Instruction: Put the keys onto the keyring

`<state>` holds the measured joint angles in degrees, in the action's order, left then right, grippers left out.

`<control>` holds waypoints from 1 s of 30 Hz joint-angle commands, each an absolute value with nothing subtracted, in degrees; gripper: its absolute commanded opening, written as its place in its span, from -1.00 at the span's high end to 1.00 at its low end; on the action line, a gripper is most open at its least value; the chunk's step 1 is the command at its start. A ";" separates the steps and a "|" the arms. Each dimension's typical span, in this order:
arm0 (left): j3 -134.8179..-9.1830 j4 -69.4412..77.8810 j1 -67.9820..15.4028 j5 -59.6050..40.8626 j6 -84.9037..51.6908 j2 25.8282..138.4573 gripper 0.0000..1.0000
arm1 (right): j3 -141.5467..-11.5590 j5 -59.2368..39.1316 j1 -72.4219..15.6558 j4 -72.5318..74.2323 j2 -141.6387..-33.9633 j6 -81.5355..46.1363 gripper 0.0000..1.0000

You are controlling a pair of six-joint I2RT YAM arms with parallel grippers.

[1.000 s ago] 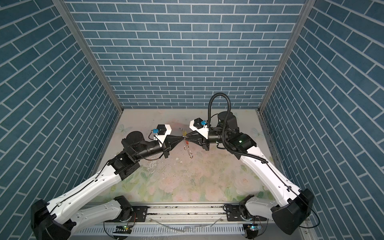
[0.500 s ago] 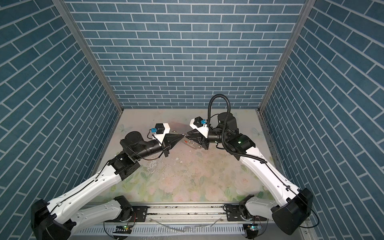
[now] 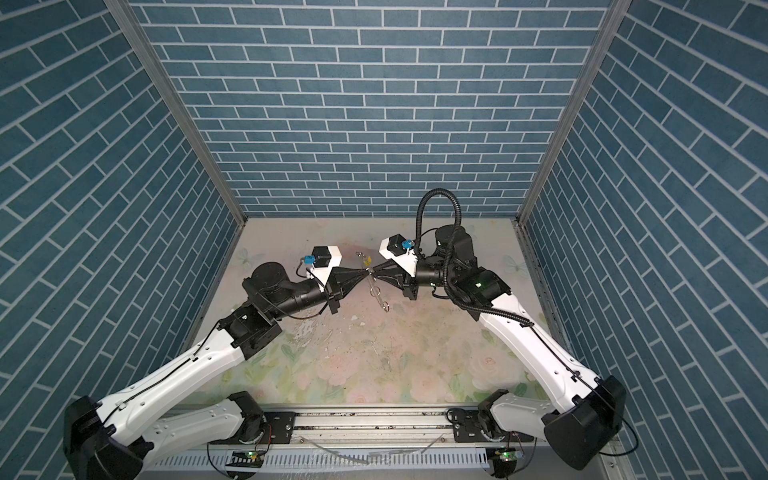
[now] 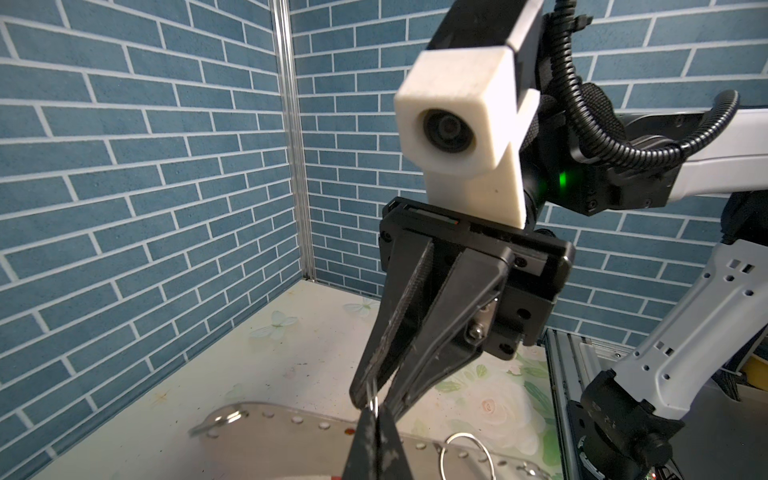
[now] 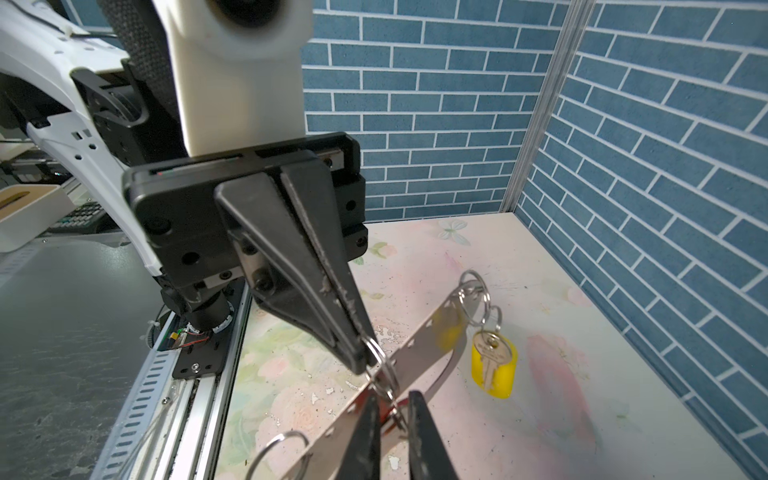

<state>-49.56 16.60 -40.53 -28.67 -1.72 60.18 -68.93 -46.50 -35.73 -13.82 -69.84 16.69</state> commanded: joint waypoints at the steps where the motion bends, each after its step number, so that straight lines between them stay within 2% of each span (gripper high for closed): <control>1: -49.92 19.19 -40.72 -28.72 -2.09 60.00 1.00 | -68.80 -49.26 -36.04 -14.36 -69.86 17.66 0.93; 3: -49.60 19.72 -40.69 -28.15 -2.43 59.89 1.00 | -68.77 -49.72 -36.07 -14.75 -69.98 17.64 1.00; 30: -46.44 26.04 -41.92 -23.78 -5.54 60.59 1.00 | -69.03 -51.94 -40.00 -12.25 -72.25 16.42 1.00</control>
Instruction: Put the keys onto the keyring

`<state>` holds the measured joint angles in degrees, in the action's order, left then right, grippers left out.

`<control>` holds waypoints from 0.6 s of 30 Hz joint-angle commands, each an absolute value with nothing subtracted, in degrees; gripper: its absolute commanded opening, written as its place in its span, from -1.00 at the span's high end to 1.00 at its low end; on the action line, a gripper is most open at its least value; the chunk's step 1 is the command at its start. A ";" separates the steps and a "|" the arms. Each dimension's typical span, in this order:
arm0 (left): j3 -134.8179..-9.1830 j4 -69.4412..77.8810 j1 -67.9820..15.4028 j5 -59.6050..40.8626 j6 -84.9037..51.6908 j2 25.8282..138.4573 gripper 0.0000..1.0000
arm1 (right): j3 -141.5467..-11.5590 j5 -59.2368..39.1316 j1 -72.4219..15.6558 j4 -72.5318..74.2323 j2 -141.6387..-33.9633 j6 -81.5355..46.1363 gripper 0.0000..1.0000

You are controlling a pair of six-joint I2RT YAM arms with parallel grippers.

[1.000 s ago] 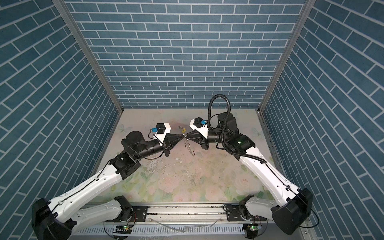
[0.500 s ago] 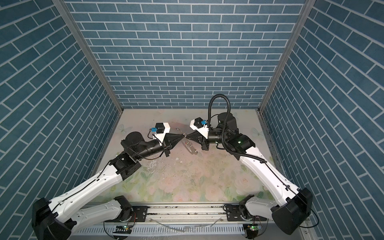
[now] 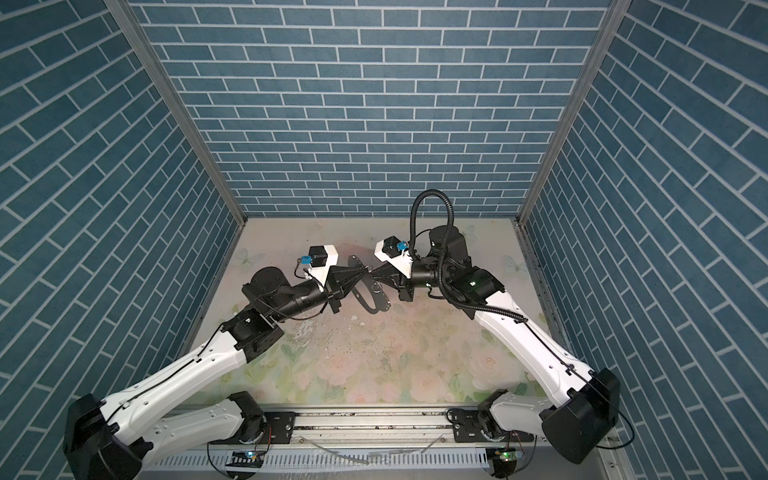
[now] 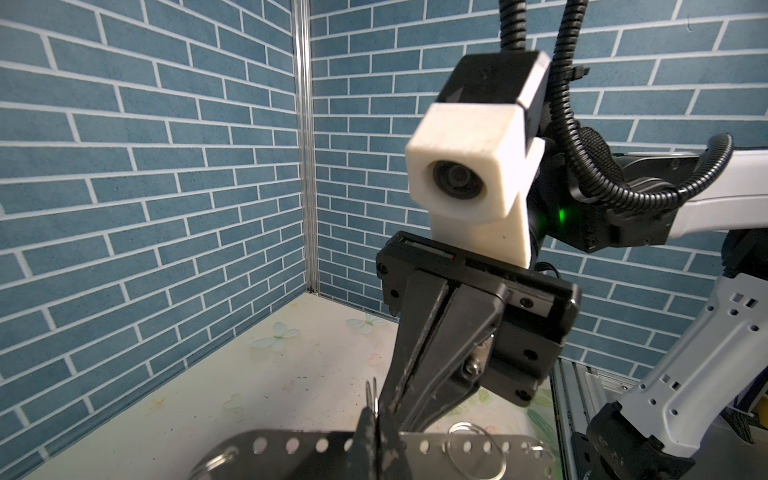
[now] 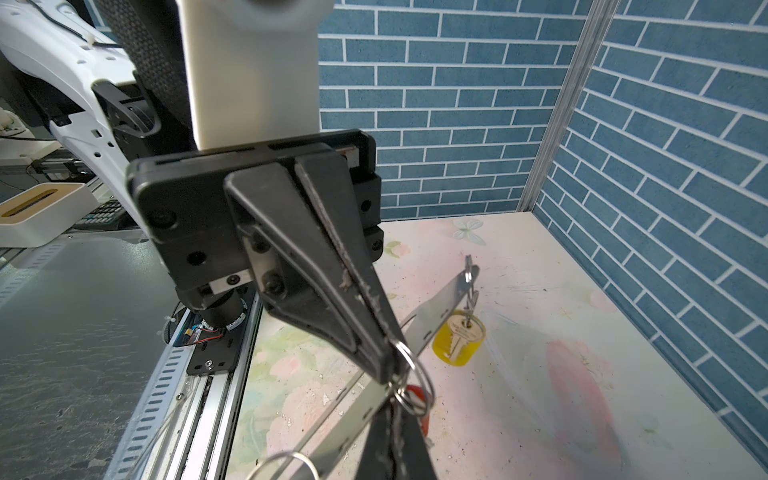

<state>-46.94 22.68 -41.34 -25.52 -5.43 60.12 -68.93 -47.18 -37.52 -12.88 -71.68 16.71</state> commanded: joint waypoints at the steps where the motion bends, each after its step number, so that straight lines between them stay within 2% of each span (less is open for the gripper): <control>1: -46.30 26.14 -42.05 -23.74 -5.67 60.81 1.00 | -69.23 -52.04 -40.12 -12.38 -72.33 16.57 1.00; 5: -45.25 27.69 -42.19 -23.69 -6.25 61.12 1.00 | -70.06 -51.37 -40.25 -14.30 -72.36 17.39 1.00; 10: -43.88 28.98 -42.19 -23.87 -5.64 60.14 1.00 | -69.53 -47.14 -39.96 -16.83 -70.10 18.05 0.71; 18: -44.91 26.48 -41.95 -26.68 -2.92 59.59 1.00 | -68.82 -41.58 -38.37 -18.35 -65.46 16.81 0.56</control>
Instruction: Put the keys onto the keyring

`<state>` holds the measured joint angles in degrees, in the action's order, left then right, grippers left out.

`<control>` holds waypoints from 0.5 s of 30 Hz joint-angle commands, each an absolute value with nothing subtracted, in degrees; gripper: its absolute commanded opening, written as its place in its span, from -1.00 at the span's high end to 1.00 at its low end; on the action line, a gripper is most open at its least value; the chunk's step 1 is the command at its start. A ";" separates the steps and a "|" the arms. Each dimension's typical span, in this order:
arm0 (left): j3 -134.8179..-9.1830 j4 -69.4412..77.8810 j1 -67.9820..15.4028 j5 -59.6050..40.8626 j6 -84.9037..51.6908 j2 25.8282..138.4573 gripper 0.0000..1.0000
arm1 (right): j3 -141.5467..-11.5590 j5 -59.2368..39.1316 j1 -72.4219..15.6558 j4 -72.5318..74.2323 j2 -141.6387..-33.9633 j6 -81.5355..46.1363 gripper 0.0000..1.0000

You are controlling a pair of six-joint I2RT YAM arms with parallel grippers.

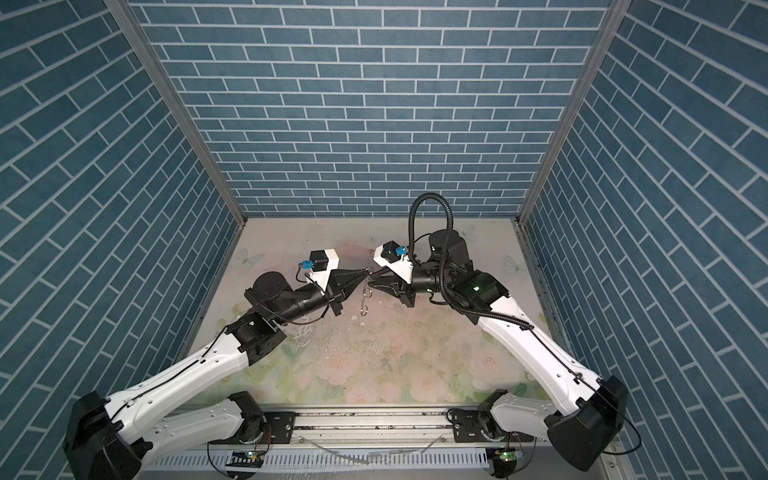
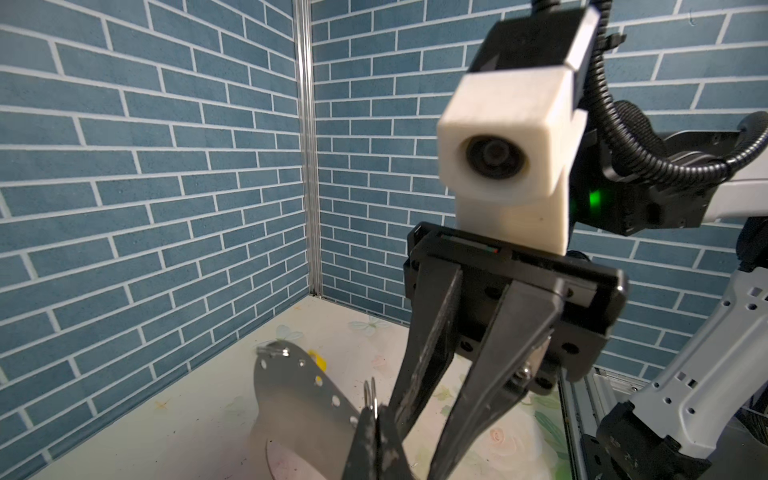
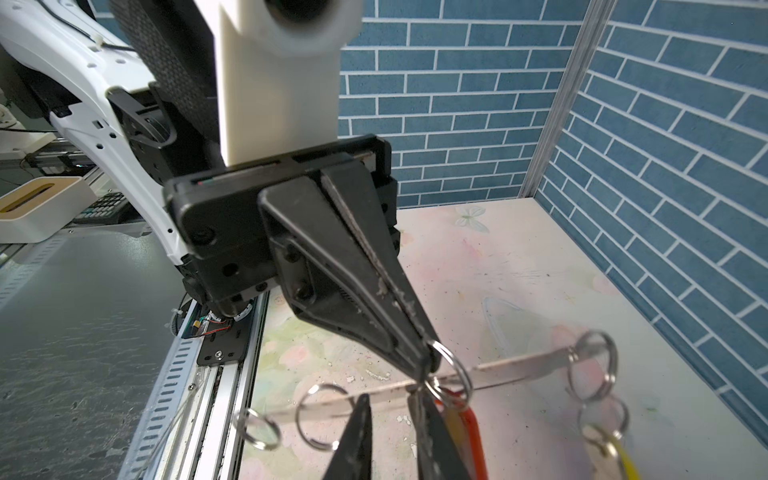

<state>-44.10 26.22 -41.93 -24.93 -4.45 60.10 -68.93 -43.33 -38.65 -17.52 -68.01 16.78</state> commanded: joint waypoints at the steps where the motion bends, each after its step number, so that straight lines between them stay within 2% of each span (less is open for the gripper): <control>1: -44.99 26.78 -41.76 -27.58 -2.90 59.72 1.00 | -68.83 -40.92 -38.15 -18.46 -64.93 16.63 0.55; 7: -45.21 29.60 -40.69 -33.04 -2.81 61.12 1.00 | -67.30 -36.72 -37.53 -15.54 -62.13 14.20 0.54; 11: -45.05 33.11 -39.07 -38.54 -4.46 62.25 1.00 | -67.50 -37.49 -37.06 -16.14 -62.47 14.43 0.66; 15: -44.82 36.90 -37.11 -43.51 -7.12 63.66 1.00 | -67.95 -40.34 -36.17 -17.88 -62.93 15.23 0.67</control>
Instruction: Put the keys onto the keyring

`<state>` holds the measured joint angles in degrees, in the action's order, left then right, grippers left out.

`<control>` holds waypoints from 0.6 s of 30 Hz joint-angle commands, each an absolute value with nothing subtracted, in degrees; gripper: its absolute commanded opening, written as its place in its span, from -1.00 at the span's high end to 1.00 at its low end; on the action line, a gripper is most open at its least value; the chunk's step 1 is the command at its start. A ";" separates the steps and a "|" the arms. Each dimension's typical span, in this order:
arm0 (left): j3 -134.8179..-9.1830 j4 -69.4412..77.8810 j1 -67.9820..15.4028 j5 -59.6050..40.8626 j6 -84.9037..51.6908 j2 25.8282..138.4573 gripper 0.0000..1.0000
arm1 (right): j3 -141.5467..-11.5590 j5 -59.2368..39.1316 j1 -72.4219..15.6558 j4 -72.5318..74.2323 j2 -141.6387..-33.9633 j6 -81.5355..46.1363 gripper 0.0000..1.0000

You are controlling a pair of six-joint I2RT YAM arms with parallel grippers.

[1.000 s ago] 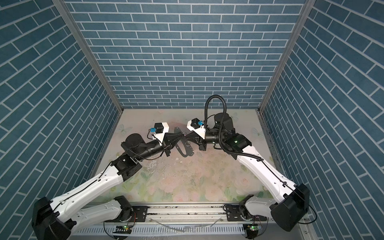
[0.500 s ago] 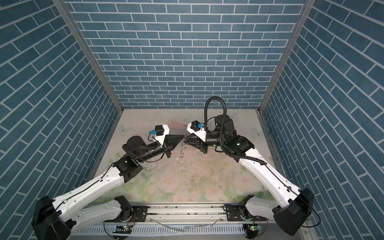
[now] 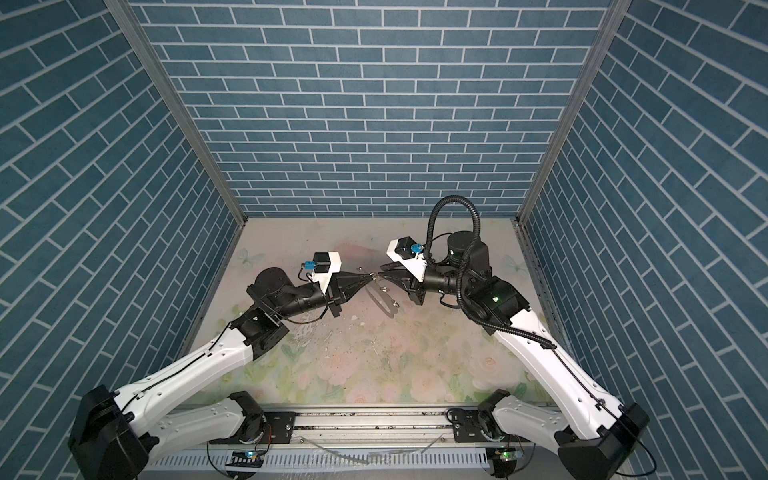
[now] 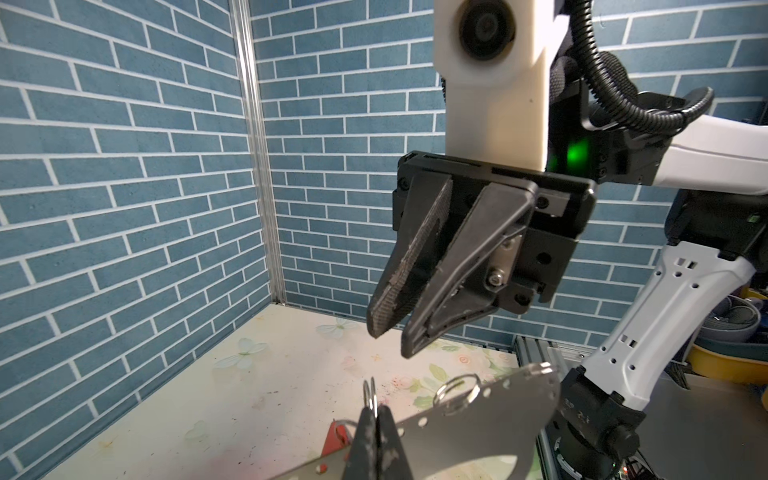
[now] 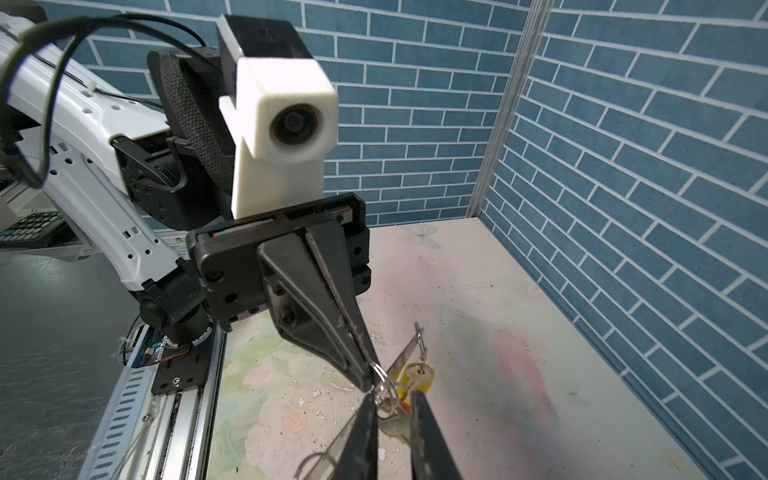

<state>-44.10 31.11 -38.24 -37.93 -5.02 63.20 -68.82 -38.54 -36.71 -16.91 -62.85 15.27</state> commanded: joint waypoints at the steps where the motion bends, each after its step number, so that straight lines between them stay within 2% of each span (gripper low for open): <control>1: -44.53 38.35 -36.77 -44.43 -7.82 63.98 1.00 | -68.10 -40.91 -36.02 -18.37 -63.06 15.34 0.67; 9: -43.28 49.27 -33.83 -49.45 -15.05 66.85 1.00 | -68.35 -44.00 -35.42 -21.18 -64.38 16.52 0.70; 18: -43.86 49.53 -33.71 -50.97 -15.66 67.92 1.00 | -68.86 -47.92 -35.34 -17.87 -66.69 14.46 0.65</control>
